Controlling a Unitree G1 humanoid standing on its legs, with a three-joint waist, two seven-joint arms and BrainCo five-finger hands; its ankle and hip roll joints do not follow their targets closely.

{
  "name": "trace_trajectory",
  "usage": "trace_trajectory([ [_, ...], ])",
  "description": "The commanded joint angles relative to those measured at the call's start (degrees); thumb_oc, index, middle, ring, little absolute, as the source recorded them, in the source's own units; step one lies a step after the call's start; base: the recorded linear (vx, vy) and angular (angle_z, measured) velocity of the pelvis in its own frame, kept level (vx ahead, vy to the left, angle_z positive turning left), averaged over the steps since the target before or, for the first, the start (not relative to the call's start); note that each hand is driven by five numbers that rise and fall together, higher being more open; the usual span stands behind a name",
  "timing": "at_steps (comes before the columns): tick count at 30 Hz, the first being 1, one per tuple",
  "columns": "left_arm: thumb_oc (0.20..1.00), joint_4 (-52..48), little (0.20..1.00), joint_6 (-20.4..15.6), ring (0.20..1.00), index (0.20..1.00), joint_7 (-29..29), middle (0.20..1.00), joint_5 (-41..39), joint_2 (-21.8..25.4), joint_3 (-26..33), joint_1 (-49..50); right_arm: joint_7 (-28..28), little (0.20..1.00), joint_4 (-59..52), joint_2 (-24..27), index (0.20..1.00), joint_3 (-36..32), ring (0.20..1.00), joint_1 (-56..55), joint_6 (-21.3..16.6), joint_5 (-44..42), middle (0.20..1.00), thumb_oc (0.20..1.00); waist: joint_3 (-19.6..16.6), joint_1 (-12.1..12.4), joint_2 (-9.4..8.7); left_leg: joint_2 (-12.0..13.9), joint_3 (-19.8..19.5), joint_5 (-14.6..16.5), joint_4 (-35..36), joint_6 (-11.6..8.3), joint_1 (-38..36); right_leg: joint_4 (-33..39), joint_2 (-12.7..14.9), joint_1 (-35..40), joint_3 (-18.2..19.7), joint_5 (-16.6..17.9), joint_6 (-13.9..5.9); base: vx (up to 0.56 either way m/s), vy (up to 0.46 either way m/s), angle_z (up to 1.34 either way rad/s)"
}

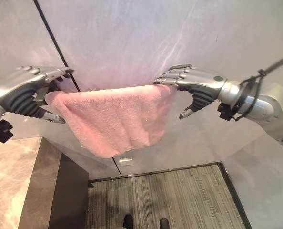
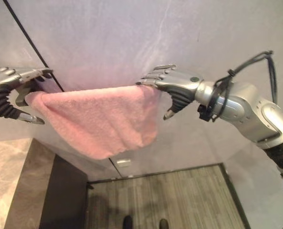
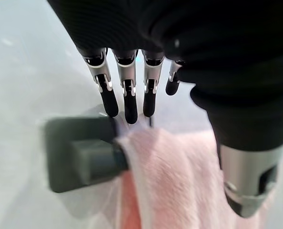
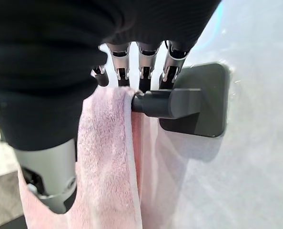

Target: Put brush and paste in cup on sink, flatten towel.

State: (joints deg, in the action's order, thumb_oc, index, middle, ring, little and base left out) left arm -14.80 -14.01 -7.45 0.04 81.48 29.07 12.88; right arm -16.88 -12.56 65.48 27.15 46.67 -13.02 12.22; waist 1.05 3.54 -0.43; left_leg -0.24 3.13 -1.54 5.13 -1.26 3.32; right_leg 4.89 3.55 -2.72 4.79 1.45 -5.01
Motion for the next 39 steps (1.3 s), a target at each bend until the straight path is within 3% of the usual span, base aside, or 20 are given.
trace_trajectory([
  [1, 1.0, 10.06, 1.0, 1.13, 1.0, 1.0, 6.66, 1.0, -1.1, -3.85, 4.15, -1.94, 8.01, 1.0, 7.92, 2.5, 1.0, -8.67, 1.0, -5.52, 2.81, 1.61, 1.0, 1.0, -4.94, -2.12, -0.67, 0.44, 0.79, 1.69, -0.2, -0.98, -0.6, 0.11, 4.65, -2.54, -2.34, 3.42, -4.1, -0.03, 0.001, 0.03],
  [4, 1.0, 10.71, 1.0, 0.78, 1.0, 1.0, 7.72, 1.0, -0.57, -5.83, 1.99, -3.48, 11.13, 1.0, 8.51, -0.25, 1.0, -12.45, 1.0, -8.55, 2.49, 1.46, 1.0, 1.0, -4.99, -1.99, -0.72, 0.42, 0.67, 1.63, -0.16, -0.91, -0.47, 0.11, 4.72, -2.62, -2.35, 3.54, -4.11, -0.01, 0.001, 0.01],
  [5, 1.0, 11.14, 1.0, 0.27, 1.0, 1.0, 9.2, 1.0, -0.33, -7.85, 0.4, -4.66, 14.46, 1.0, 9.31, -4.35, 1.0, -15.14, 1.0, -10.68, 2.22, 0.15, 1.0, 1.0, -4.87, -1.97, -0.55, 0.37, 0.68, 1.58, -0.14, -0.82, -0.34, 0.11, 4.73, -2.77, -2.32, 3.63, -4.2, -0.03, 0.004, 0.01],
  [9, 1.0, 12.39, 1.0, -1.27, 1.0, 1.0, 13.58, 1.0, -0.69, -14.17, -4.16, -8.99, 21.4, 1.0, 9.31, -13.0, 1.0, -19.93, 1.0, -14.76, 0.55, -0.01, 1.0, 1.0, -4.74, -1.59, -0.48, 0.25, 0.71, 1.56, -0.13, -0.64, -0.12, 0.11, 4.71, -3.1, -2.22, 3.76, -4.34, -0.03, 0.001, -0.01],
  [12, 1.0, 12.67, 1.0, -2.12, 1.0, 1.0, 16.27, 1.0, -0.98, -17.78, -5.31, -10.42, 24.01, 1.0, 8.37, -15.31, 1.0, -22.43, 1.0, -16.9, -0.18, -0.02, 1.0, 1.0, -4.7, -1.49, -0.54, 0.24, 0.67, 1.58, -0.13, -0.59, -0.14, 0.11, 4.67, -3.09, -2.18, 3.68, -4.32, 0.0, 0.0, 0.0],
  [16, 1.0, 11.54, 1.0, -2.95, 1.0, 1.0, 20.25, 1.0, 0.27, -26.39, -4.41, -9.49, 28.43, 1.0, 5.06, -19.68, 1.0, -28.97, 1.0, -22.4, -1.57, 1.06, 1.0, 1.0, -4.65, -1.76, -0.49, 0.25, 0.44, 1.62, -0.13, -0.52, -0.17, 0.11, 4.53, -3.05, -2.0, 3.38, -4.17, 0.0, 0.0, 0.0],
  [18, 1.0, 8.71, 1.0, -4.16, 1.0, 1.0, 22.49, 1.0, -0.02, -36.19, -2.76, -5.77, 31.66, 1.0, 0.99, -23.99, 1.0, -37.23, 1.0, -31.23, -2.81, 1.98, 1.0, 1.0, -4.75, -2.32, -0.47, 0.26, 0.07, 1.63, -0.13, -0.55, -0.18, 0.11, 4.45, -2.87, -2.07, 3.09, -4.01, 0.0, 0.0, 0.0],
  [22, 1.0, 7.66, 1.0, -4.82, 1.0, 1.0, 23.33, 1.0, -0.03, -41.83, -2.65, -4.11, 33.28, 1.0, -0.24, -27.4, 1.0, -41.81, 1.0, -36.88, -3.75, 1.63, 1.0, 1.0, -4.67, -2.88, -0.43, 0.35, -0.16, 1.49, -0.13, -0.67, 0.07, 0.11, 4.29, -2.91, -2.15, 2.98, -3.81, 0.0, -0.008, -0.01],
  [23, 1.0, 7.43, 1.0, -5.98, 1.0, 1.0, 23.44, 1.0, -1.79, -46.03, -3.18, -3.09, 34.5, 1.0, 0.25, -30.43, 1.0, -44.96, 1.0, -41.11, -4.78, -0.16, 1.0, 1.0, -4.43, -3.34, -0.38, 0.47, -0.41, 1.21, -0.13, -0.93, 0.52, 0.11, 4.12, -3.02, -2.4, 2.88, -3.64, -0.02, -0.036, -0.02],
  [25, 1.0, 8.22, 1.0, -7.5, 1.0, 1.0, 23.11, 1.0, -4.54, -49.5, -3.77, -2.63, 35.58, 1.0, 1.99, -32.97, 1.0, -47.65, 1.0, -44.75, -5.86, -1.67, 1.0, 1.0, -4.3, -3.85, -0.38, 0.64, -0.85, 1.03, -0.13, -1.24, 1.1, 0.11, 4.05, -3.17, -2.83, 2.69, -3.45, -0.02, -0.04, 0.11],
  [26, 1.0, 8.25, 1.0, -7.54, 1.0, 1.0, 23.08, 1.0, -4.57, -49.5, -3.83, -2.62, 35.58, 1.0, 1.98, -32.95, 1.0, -47.71, 1.0, -44.85, -5.91, -1.69, 1.0, 1.0, -4.36, -3.84, -0.36, 0.64, -0.9, 1.03, -0.13, -1.24, 1.13, 0.11, 4.05, -3.18, -2.88, 2.68, -3.45, -0.01, -0.038, 0.12],
  [29, 1.0, 11.68, 1.0, -9.53, 1.0, 1.0, 20.71, 1.0, -13.55, -56.73, -7.19, -2.56, 35.23, 1.0, 8.87, -37.81, 1.0, -47.94, 1.0, -49.8, -7.46, -7.84, 1.0, 1.0, -4.02, -4.69, -0.46, 0.83, -1.03, 1.04, -0.13, -1.25, 1.23, 0.11, 3.98, -3.17, -3.07, 2.62, -3.25, 0.0, -0.036, 0.0],
  [31, 1.0, 12.73, 1.0, -9.87, 1.0, 1.0, 19.09, 1.0, -15.81, -58.19, -8.15, -2.11, 33.93, 1.0, 11.01, -38.07, 1.0, -47.69, 1.0, -51.46, -7.77, -9.81, 1.0, 1.0, -3.96, -4.79, -0.31, 0.92, -0.98, 1.02, -0.13, -1.27, 1.05, 0.11, 3.98, -3.05, -3.12, 2.54, -3.2, 0.0, -0.018, 0.0],
  [32, 1.0, 15.01, 1.0, -9.35, 1.0, 1.0, 15.86, 1.0, -19.43, -60.23, -11.65, -1.08, 31.36, 1.0, 15.36, -39.61, 1.0, -46.31, 1.0, -53.55, -8.22, -14.21, 1.0, 1.0, -3.66, -5.18, -0.19, 1.07, -0.87, 0.94, -0.13, -1.27, 0.84, 0.11, 3.94, -2.91, -3.13, 2.52, -3.1, 0.0, -0.036, 0.0],
  [39, 1.0, 20.96, 1.0, -7.52, 1.0, 1.0, 10.77, 1.0, -20.3, -61.27, -21.93, 0.02, 25.26, 1.0, 32.22, -40.01, 1.0, -37.91, 1.0, -55.63, -6.91, -22.14, 1.0, 1.0, -2.73, -6.15, 0.21, 1.76, -0.51, 0.49, -0.13, -1.56, 0.39, 0.11, 3.64, -2.46, -3.05, 2.23, -2.69, -0.01, -0.044, 0.01],
])
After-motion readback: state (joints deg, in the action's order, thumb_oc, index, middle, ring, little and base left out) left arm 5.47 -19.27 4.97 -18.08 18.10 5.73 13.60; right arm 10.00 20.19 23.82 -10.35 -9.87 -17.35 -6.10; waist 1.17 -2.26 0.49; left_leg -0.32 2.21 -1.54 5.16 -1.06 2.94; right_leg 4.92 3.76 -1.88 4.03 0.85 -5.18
